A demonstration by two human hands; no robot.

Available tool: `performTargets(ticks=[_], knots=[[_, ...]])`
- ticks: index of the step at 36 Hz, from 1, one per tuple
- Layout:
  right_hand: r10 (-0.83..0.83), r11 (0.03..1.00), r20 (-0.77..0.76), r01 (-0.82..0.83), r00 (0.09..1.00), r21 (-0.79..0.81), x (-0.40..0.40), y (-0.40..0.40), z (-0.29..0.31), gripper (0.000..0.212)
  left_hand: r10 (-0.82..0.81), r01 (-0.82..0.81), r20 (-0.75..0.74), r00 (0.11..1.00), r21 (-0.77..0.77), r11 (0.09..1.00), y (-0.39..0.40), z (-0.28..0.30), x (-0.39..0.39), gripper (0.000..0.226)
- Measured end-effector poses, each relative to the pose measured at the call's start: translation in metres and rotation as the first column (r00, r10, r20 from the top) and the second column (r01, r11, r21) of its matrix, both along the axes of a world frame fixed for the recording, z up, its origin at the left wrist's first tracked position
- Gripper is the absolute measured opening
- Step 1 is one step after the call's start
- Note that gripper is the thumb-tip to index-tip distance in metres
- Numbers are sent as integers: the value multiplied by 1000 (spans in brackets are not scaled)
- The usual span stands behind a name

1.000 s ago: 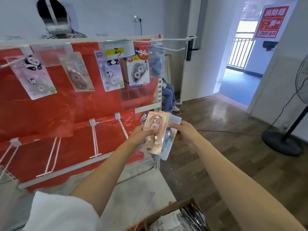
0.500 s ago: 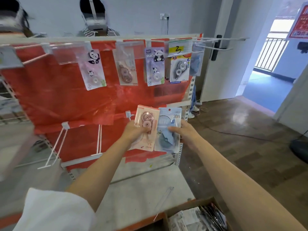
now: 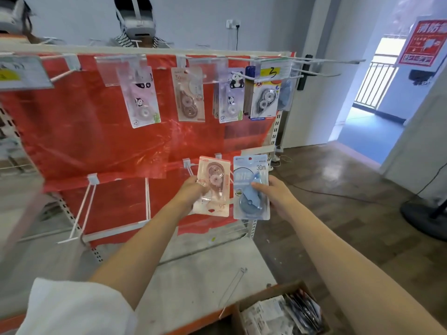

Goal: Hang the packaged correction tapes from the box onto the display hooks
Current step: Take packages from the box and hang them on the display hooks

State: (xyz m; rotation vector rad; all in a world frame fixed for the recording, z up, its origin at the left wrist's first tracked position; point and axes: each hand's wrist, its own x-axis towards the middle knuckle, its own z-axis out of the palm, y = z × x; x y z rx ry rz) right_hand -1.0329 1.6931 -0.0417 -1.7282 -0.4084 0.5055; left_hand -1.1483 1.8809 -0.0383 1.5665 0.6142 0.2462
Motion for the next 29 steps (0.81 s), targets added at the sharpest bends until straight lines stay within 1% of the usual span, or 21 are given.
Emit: performTargets(ticks=[4,8,11,14,16,17,19,22,26,28,29], knots=[[-68,997,-68,69,995,22,3,1,0,22,-4,4,3,1000,20,1000,4,1,-3,22],[-67,996,-111,73,992,48,3,4,7,8,-9,7,33,999,64,998,11,0,-6,20],[-19,998,-92,24,996,63,2,8,11,8,-47,49,-15,999,191,980,15,0,-8,19],[21,998,-96,-15,995,56,1,14,12,10,-121,150,-108,987,331,932,13,1,-8,14],[50,998,-110,-47,993,31,-2,18,11,12,-160,207,-150,976,391,897,9,0,-7,8],[69,998,-120,-68,990,13,-3,18,8,14,-182,234,-162,970,410,882,7,0,-7,9],[102,994,-147,-105,984,-14,-5,19,3,17,-229,284,-179,957,409,867,3,0,-6,13],[118,993,-206,-117,972,16,-6,16,-7,17,-263,325,-206,943,388,862,-3,-1,-6,16],[141,990,-296,-126,945,71,-7,7,-16,20,-247,299,-186,951,348,889,-3,-8,0,13],[142,989,-326,-119,935,90,-5,1,-21,19,-236,271,-151,960,277,922,-2,-12,2,8],[140,988,-340,-111,930,103,-3,-1,-24,23,-222,246,-127,967,227,942,-1,-14,4,8]])
